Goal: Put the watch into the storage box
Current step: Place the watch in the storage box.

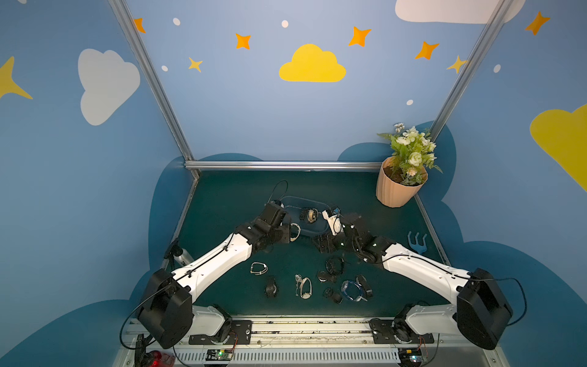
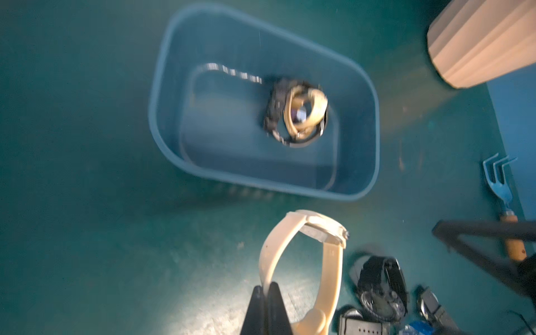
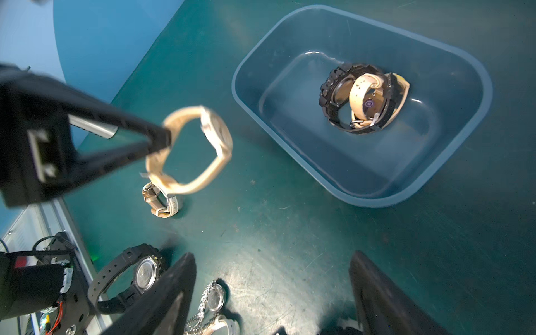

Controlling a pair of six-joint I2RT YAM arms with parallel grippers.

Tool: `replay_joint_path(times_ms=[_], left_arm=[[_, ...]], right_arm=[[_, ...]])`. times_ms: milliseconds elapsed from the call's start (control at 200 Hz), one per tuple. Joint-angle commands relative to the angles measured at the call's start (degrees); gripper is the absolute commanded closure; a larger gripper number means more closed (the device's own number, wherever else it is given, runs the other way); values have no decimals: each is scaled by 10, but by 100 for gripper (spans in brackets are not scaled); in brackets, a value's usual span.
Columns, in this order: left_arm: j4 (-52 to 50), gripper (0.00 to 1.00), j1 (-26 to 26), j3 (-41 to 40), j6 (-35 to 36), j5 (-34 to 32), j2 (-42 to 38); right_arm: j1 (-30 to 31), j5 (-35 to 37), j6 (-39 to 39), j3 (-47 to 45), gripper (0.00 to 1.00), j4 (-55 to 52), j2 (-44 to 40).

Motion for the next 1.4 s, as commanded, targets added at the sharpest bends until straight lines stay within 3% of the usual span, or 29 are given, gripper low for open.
replay_joint_path(times_ms=[0,260,571,1171,1397], left_arm=[[-22,96,26,40,36,-26,35],[5,96,62,153,51,-31,153],[-76,96,74,340,83,-45,332],[-91,95,87,390,61,-46,426],[-109,89,91,416,51,-51,458]], right_arm=[[3,28,1,4,15,-5,-24],[1,65,12,5,14,-17,-43],[-2,90,18,14,14,-28,-42],[-19,90,27,14,14,-30,-45],[-24,90,27,18,14,-42,-51]])
